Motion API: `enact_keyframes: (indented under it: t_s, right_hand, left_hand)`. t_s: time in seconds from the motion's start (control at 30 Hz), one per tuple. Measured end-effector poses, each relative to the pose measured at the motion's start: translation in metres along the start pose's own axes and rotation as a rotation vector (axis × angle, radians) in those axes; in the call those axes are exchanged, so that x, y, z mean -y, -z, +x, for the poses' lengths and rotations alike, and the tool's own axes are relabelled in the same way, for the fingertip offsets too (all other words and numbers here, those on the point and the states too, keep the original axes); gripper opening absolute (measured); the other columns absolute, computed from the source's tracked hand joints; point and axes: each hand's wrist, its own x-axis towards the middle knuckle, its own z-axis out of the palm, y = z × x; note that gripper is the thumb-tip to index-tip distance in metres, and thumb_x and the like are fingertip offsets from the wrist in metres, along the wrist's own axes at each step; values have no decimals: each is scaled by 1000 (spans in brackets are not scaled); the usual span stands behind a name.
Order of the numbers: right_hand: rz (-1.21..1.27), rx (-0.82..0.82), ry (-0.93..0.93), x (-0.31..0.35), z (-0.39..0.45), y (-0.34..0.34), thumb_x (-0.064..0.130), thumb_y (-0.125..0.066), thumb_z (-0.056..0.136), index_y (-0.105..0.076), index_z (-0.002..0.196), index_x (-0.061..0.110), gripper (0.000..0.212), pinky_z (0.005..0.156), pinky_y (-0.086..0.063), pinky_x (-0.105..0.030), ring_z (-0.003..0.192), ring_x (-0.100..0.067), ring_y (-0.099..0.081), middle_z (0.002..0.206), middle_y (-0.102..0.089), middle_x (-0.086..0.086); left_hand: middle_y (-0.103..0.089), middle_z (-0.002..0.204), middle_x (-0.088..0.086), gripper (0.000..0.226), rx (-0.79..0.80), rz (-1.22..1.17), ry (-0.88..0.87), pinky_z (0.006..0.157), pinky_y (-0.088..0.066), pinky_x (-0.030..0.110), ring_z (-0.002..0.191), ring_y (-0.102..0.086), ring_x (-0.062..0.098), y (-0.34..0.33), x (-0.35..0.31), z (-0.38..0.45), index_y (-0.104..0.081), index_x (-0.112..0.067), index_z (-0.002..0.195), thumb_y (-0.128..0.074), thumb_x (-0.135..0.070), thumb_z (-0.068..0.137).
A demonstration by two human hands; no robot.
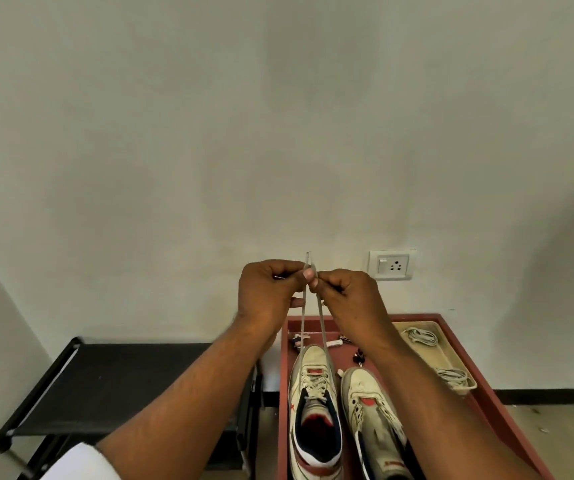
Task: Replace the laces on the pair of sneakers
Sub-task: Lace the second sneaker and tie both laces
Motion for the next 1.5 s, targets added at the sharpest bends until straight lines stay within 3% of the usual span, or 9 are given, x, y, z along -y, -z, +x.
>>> enact_keyframes:
  t_s: [0.17, 0.43, 0.53, 0.6, 0.83, 1.07, 1.27, 1.4, 1.5]
  right_hand:
    - [-34, -11, 34, 0, -1, 3, 50, -54, 89, -75, 82, 10, 46, 56, -39, -12, 65, -16, -58, 69, -64, -10]
    - [-146, -4, 98, -3, 3, 3, 23, -56, 97, -74, 97, 13, 21, 66, -45, -17, 78, -9, -61, 82, -65, 0]
    - [75, -161, 35, -6, 2, -2, 14, -65, 91, -74, 105, 23, 19, 76, -53, -16, 83, -3, -67, 84, -69, 15]
    - [215, -229, 11, -10, 3, -1, 8, -70, 86, -73, 96, 29, 23, 77, -57, -21, 82, -5, -69, 82, -72, 14]
    - [227, -119, 138, -1, 10, 8, 4, -73, 82, -74, 88, 24, 21, 65, -51, -11, 72, -4, -69, 77, -71, 17]
    - [294, -119, -110, -41, -6, 1, 0, -72, 82, -73, 83, 23, 23, 71, -57, -22, 75, -12, -71, 76, -74, 7]
    - [-120, 322, -302, -108, -40, -35, 7, -69, 87, -74, 81, 17, 12, 66, -48, -17, 66, 3, -61, 72, -66, 14]
    - [-407, 440, -337, -135, -40, -79, 22, -62, 92, -47, 52, 20, 43, 57, -37, -29, 55, -13, -44, 55, -45, 3]
    - [-662, 609, -449, -145, -31, -111, 35, -63, 88, -63, 76, 14, 25, 70, -47, -31, 80, -24, -61, 80, -64, -5]
  left_hand:
    - [-75, 77, 6, 12, 9, 50, -57, 55, -54, 21, 65, -68, 7, -2, 2, 3, -76, -6, 92, -77, -6, 80]
    - [-71, 67, -9, 5, -2, 4, -101, 53, -45, 10, 59, -62, -4, -9, 4, 4, -77, -13, 87, -73, -10, 85]
    - [-71, 72, -9, 5, -44, 33, -76, 54, -45, 8, 62, -61, -6, -6, 9, 8, -74, -19, 84, -72, -15, 87]
    - [-72, 78, -4, 2, -21, 41, -42, 54, -45, 6, 65, -63, -6, -1, 9, 13, -72, -16, 86, -71, -16, 88]
    - [-74, 78, 9, 13, 114, 28, -45, 70, -58, 21, 69, -70, 13, 9, 6, 20, -73, -2, 88, -78, -1, 76]
    - [-73, 76, 10, 9, -12, -100, 116, 72, -62, 35, 68, -70, 20, 15, 35, 13, -73, -4, 90, -75, -2, 81]
    - [-72, 77, 7, 10, -110, -76, 257, 73, -61, 33, 70, -68, 19, 29, 81, 11, -72, -5, 96, -69, -1, 87]
    - [-70, 75, 4, 10, -153, -34, 297, 70, -61, 32, 69, -66, 17, 38, 103, 11, -70, -10, 87, -65, -2, 91]
    - [-68, 78, 1, 10, -170, 0, 308, 60, -56, 26, 66, -63, 14, 43, 113, 10, -67, -14, 90, -61, -7, 95]
